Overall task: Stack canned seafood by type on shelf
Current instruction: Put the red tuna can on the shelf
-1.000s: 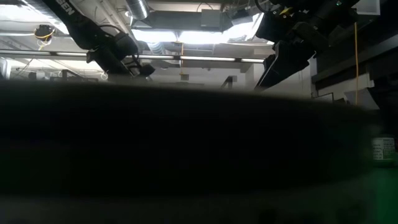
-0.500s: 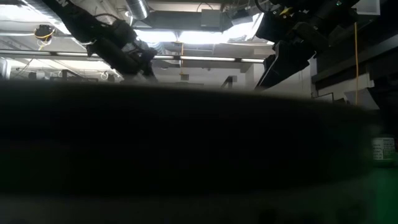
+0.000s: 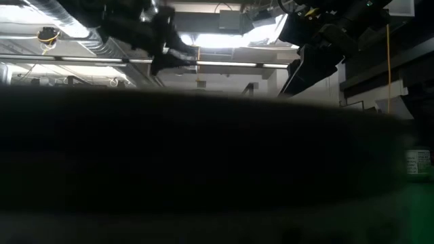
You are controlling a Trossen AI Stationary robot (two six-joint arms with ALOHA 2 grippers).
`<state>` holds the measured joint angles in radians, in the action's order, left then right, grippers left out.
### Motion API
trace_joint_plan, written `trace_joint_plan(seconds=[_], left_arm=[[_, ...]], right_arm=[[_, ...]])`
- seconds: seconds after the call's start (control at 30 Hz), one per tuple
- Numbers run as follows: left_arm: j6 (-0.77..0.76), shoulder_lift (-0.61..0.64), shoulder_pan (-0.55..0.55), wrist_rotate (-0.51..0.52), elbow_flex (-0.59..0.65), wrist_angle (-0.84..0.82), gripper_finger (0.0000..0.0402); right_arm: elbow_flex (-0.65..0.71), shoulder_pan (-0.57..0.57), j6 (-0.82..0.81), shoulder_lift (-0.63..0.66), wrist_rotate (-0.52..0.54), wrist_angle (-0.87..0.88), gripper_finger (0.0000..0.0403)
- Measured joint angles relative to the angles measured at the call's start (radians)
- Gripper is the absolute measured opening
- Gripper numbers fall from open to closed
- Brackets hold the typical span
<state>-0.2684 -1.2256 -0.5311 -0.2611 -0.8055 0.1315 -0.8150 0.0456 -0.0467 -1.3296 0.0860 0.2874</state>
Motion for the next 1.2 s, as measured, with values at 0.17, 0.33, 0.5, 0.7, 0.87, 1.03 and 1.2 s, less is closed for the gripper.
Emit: trace_joint_plan(seconds=[0.17,0.33,0.5,0.7,0.87,1.03,1.2], left_arm=[[0.32,-0.005,0.198,0.0,0.0,0.007,0.0198],[0.488,-0.036,0.354,0.083,0.0,0.017,0.0198],[0.534,-0.133,0.45,0.147,0.0,0.087,0.0198],[0.567,-0.277,0.509,0.151,-0.007,0.227,0.0198],[0.57,-0.414,0.523,0.152,-0.097,0.18,0.0198],[0.662,-0.543,0.533,0.152,-0.243,-0.041,0.0198],[0.741,-0.632,0.533,0.155,-0.352,-0.212,0.0198]], right_arm=[[0.0,0.0,0.0,0.0,0.0,0.0,0.0262],[0.0,0.0,0.0,0.0,0.0,0.0,0.0262],[0.0,0.0,0.0,0.0,0.0,-0.001,0.0262],[0.0,0.0,0.0,0.0,0.0,-0.001,0.0262],[0.0,0.0,0.0,0.0,0.0,-0.001,0.0262],[0.0,0.0,0.0,0.0,0.0,-0.001,0.0262],[0.0,0.0,0.0,0.0,0.0,-0.001,0.0262]])
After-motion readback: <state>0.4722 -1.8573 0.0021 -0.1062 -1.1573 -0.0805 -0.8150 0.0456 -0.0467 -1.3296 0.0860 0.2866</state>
